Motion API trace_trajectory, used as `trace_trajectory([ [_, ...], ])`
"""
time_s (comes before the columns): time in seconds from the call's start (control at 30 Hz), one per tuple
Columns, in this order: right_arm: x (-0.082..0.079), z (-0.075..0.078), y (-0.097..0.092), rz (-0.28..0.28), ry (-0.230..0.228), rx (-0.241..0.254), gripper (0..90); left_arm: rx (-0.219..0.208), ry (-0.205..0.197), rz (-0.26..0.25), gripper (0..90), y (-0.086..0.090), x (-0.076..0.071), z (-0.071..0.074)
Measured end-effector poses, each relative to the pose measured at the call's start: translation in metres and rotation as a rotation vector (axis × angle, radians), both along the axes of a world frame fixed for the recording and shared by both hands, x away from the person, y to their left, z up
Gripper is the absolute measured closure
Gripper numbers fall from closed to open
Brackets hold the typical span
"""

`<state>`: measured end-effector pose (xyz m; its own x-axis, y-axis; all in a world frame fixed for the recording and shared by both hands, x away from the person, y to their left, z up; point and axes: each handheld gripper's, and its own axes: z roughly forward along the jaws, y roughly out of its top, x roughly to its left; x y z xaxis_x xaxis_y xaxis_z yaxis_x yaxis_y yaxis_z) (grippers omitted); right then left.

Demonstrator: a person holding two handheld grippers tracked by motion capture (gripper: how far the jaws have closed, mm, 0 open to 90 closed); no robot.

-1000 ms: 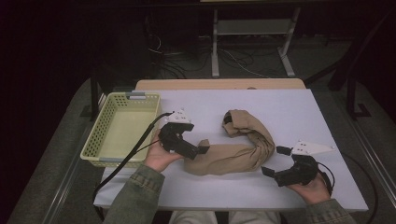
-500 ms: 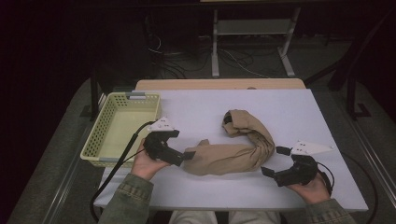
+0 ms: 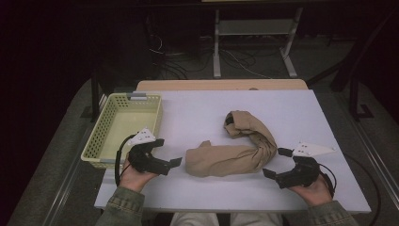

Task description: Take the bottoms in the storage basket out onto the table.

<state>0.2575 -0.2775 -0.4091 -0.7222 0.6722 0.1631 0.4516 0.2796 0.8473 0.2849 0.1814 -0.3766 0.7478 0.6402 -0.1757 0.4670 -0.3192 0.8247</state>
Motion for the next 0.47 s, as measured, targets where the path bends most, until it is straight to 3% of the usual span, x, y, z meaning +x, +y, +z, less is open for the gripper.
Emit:
trace_trajectory([
  [0.27,0.0,0.0,0.0,0.005,0.001,-0.002,0.3,0.026,0.026,0.028,0.0,0.007,-0.009,-0.016],
  [0.47,0.0,0.0,0.0,0.002,0.001,-0.005,0.3,0.033,0.01,0.023,0.0,0.005,-0.013,-0.018],
])
